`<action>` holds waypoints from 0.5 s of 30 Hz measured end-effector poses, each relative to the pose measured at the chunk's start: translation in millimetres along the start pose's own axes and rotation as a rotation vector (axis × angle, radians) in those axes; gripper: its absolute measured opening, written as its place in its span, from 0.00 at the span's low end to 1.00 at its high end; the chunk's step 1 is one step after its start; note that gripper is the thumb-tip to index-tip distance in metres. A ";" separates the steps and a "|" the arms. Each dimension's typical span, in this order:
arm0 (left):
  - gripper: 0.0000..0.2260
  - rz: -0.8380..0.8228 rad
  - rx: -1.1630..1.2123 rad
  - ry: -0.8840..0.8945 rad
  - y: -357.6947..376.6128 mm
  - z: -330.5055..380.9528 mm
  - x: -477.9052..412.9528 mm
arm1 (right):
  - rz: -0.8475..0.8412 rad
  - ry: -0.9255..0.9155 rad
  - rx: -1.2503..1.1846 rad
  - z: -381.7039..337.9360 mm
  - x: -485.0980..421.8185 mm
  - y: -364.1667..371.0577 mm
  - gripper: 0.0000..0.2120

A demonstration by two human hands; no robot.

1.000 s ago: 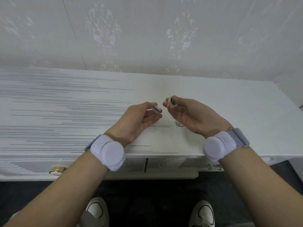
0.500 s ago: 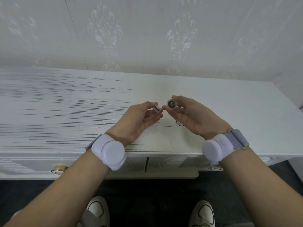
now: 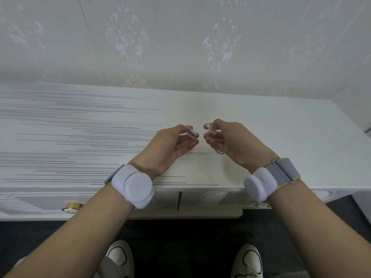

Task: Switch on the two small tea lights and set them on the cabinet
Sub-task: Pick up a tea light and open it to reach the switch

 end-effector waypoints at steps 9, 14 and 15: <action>0.07 -0.003 -0.005 -0.004 0.3 -0.8 -2.5 | -0.081 0.077 -0.078 5.6 -0.7 2.8 0.02; 0.06 -0.015 -0.015 0.002 1.2 -0.4 -3.6 | -0.117 0.093 -0.085 3.5 3.2 9.2 0.03; 0.06 -0.015 -0.016 0.003 1.1 -0.4 -3.9 | -0.118 0.096 -0.079 3.0 3.6 9.4 0.04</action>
Point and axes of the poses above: each hand's wrist, its own x-axis away from the middle knuckle, its own y-axis out of the palm, z = x × y, the point moved 9 cm from there along -x, towards the middle knuckle, and after that the axes turned 4 degrees about -z, right-handed, at the moved point
